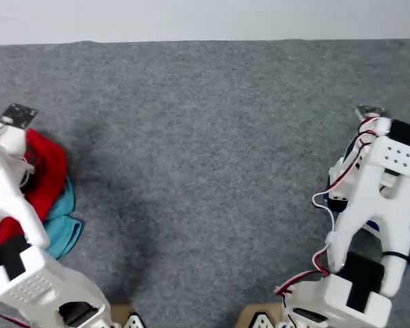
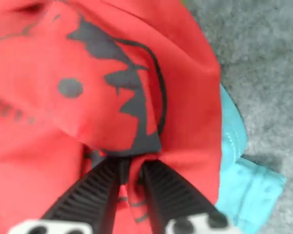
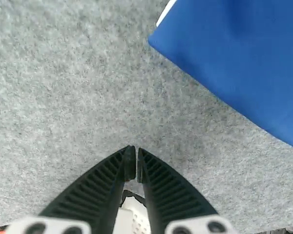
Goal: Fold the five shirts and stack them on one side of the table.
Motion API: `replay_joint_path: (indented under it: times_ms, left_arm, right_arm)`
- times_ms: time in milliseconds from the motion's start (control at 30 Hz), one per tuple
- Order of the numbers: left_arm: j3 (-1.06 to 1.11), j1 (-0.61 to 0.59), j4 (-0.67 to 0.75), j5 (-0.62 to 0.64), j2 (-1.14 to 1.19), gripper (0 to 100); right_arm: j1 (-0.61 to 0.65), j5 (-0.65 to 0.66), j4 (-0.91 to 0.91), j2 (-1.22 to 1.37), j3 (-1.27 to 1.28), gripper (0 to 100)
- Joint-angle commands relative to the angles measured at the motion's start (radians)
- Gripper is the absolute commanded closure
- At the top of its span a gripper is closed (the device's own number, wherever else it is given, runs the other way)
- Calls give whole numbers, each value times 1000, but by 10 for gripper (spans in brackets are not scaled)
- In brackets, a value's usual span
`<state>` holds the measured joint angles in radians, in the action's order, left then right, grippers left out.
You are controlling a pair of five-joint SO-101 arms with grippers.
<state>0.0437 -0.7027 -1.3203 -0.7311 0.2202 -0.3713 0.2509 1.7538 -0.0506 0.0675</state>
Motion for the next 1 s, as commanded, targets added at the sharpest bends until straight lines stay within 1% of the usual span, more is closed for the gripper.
replay_joint_path:
  times_ms: [0, 67, 133, 233, 367, 533, 633, 700, 800, 900, 967]
  left_arm:
    - [-176, 37, -126, -6, -124, 996]
    - [-269, 86, -181, 12, -201, 996]
    - [-355, 149, -207, 72, -287, 996]
    - [-449, 272, -206, 173, -391, 996]
    - [-527, 499, -206, 292, -468, 995]
    - [-584, 809, -206, 400, -480, 995]
    - [-579, 973, -210, 427, -479, 995]
    - [-545, 1042, -212, 430, -463, 995]
    - [-456, 1046, -235, 428, -428, 995]
    - [-321, 950, -250, 428, -382, 995]
    - [-219, 861, -235, 427, -338, 991]
  right_arm:
    - [1, 6, 42, -48, -8, 990]
    - [1, 6, 42, -48, -8, 990]
    - [1, 6, 42, -48, -8, 990]
    - [1, 6, 42, -48, -8, 990]
    - [1, 9, 42, -48, -8, 990]
    - [1, 9, 44, -50, -8, 990]
    - [1, 9, 44, -50, -8, 990]
    - [1, 9, 44, -50, -8, 990]
    - [2, 9, 44, -50, -8, 990]
    - [7, 11, 44, -50, -11, 990]
    - [10, 11, 44, -50, -12, 990]
